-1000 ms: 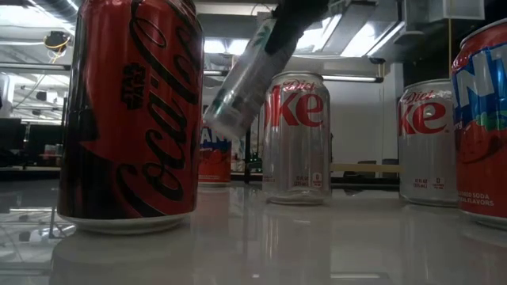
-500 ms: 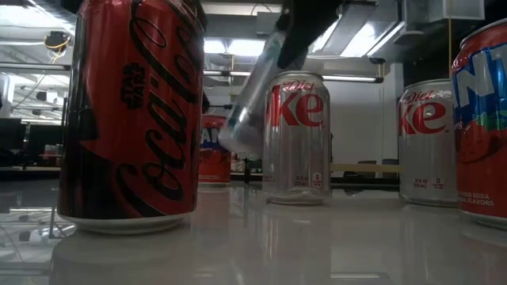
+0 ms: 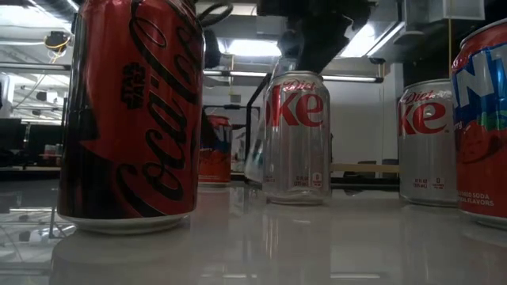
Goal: Place canned beverage on shelf
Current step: Put the white black soda can on the shelf aligned with the other white black soda cans
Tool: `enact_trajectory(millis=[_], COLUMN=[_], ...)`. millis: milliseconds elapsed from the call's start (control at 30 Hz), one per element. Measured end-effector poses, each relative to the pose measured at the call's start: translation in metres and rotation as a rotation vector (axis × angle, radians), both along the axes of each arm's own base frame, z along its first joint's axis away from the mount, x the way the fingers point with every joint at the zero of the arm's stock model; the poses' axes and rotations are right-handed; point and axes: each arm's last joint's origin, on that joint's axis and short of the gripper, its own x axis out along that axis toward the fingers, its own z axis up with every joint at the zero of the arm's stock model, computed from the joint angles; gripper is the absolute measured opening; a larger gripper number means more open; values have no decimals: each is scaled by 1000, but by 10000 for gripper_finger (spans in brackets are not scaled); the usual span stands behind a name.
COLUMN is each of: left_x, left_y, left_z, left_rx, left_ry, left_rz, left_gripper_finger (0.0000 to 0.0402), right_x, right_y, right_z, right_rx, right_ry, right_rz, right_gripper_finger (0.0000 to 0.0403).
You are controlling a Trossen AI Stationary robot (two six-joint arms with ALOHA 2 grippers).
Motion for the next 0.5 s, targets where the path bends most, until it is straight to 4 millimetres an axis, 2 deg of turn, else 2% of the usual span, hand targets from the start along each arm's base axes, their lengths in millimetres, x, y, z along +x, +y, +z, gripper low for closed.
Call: enact_trajectory(millis=[133, 500], left_x=[3, 7], left_y=[-1, -1], left_z=[-1, -1], left_rx=[6, 3], left_ry=[-20, -51], left_rz=[-10, -16], left_gripper_finger=[85, 85], right_x=[0, -2], right_y=[0, 0], right_z=[-6, -7], right_rx=[-8, -11], right_ry=[45, 64], right_rz=[-1, -2], right_gripper_finger=[262, 262])
